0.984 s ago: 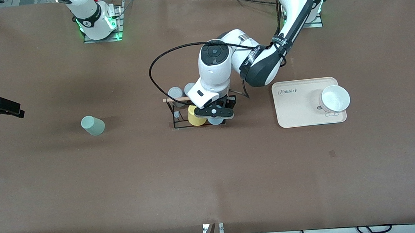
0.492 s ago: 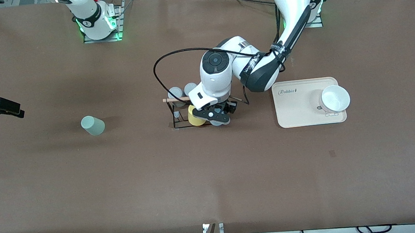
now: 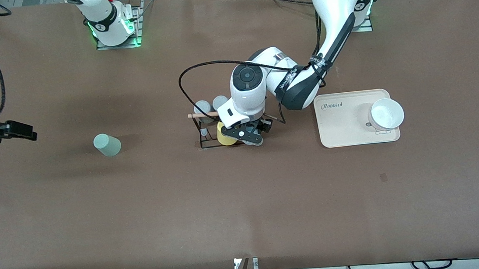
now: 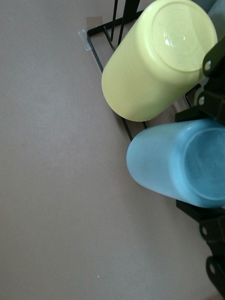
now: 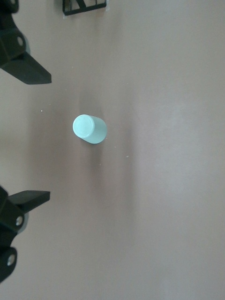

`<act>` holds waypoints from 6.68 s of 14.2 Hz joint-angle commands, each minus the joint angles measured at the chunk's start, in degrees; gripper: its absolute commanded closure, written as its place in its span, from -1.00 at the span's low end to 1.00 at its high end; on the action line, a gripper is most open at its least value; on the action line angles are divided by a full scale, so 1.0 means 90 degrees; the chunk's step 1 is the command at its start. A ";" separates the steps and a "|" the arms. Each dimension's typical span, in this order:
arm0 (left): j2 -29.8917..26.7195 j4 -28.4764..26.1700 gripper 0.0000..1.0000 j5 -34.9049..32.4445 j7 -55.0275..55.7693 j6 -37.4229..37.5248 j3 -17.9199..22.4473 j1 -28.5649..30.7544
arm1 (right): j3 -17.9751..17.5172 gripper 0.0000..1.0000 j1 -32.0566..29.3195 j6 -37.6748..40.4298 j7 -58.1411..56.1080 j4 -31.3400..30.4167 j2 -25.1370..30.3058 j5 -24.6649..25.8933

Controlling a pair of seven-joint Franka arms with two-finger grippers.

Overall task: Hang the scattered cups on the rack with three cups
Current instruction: 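Hang the blue cup on the peg while the right gripper reaches the green cup, then grasp the green cup with the right gripper while the left gripper withdraws, then lift the pale green cup and carry it to the rack, then hang the pale green cup on the rack peg and release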

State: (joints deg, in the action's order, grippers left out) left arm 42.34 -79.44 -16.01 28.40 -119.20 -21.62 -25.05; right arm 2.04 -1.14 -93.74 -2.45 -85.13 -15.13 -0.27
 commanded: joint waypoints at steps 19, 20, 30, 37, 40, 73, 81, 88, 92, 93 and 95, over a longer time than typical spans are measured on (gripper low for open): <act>-0.2516 0.0155 -1.00 0.0040 -0.1719 0.3537 -0.0088 0.2390 | -0.0041 -1.00 0.0342 -0.2533 0.0536 -0.2611 -0.0945 -0.0048; -0.2633 0.0145 -1.00 0.0273 -0.1730 0.3566 -0.0069 0.2625 | -0.0041 -1.00 0.0342 -0.2543 0.0555 -0.2660 -0.0946 -0.0116; -0.3334 -0.0545 -1.00 0.1591 -0.3262 0.3577 0.1733 0.2893 | -0.0051 -1.00 0.0410 -0.2983 0.0817 -0.3041 -0.0975 -0.0194; -0.5307 -0.2899 -1.00 0.1828 -0.3488 0.1662 0.2872 0.2060 | -0.0061 -0.81 0.0469 -0.3070 0.0897 -0.3041 -0.1023 -0.0214; -0.5485 -0.3126 -1.00 0.1818 -0.3498 0.1652 0.1866 0.2929 | -0.0061 -0.39 0.0459 -0.3080 0.0887 -0.3041 -0.1034 -0.0214; -0.4675 -0.1925 -1.00 0.1779 -0.3488 0.2404 0.2627 0.2149 | -0.0471 1.00 0.3134 -0.0551 0.4246 0.1578 -0.2000 -0.1083; -0.4675 -0.1925 -1.00 0.1779 -0.3498 0.2404 0.2627 0.2159 | -0.0471 1.00 0.3369 -0.0541 0.4325 0.1558 -0.2195 -0.1073; -0.4675 -0.1925 -1.00 0.1779 -0.3498 0.2404 0.2627 0.2159 | -0.0461 1.00 0.3467 -0.0561 0.4334 0.1558 -0.2390 -0.1025; -0.4675 -0.1925 -1.00 0.1779 -0.3507 0.2404 0.2627 0.2168 | -0.0461 1.00 0.3467 -0.1077 0.4344 0.1558 -0.2605 -0.1025; -0.4675 -0.1925 -1.00 0.1779 -0.3498 0.2404 0.2627 0.2168 | -0.0461 1.00 0.3476 -0.1127 0.4354 0.1558 -0.2654 -0.1025; -0.4675 -0.1935 -1.00 0.1779 -0.3498 0.2404 0.2627 0.2168 | -0.0461 1.00 0.3477 -0.1137 0.4354 0.1558 -0.2733 -0.1025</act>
State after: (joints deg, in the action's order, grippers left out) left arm -0.28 -98.35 -0.91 -1.66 -98.85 1.83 -5.57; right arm -2.27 29.73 -104.02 35.67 -72.89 -38.41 -9.32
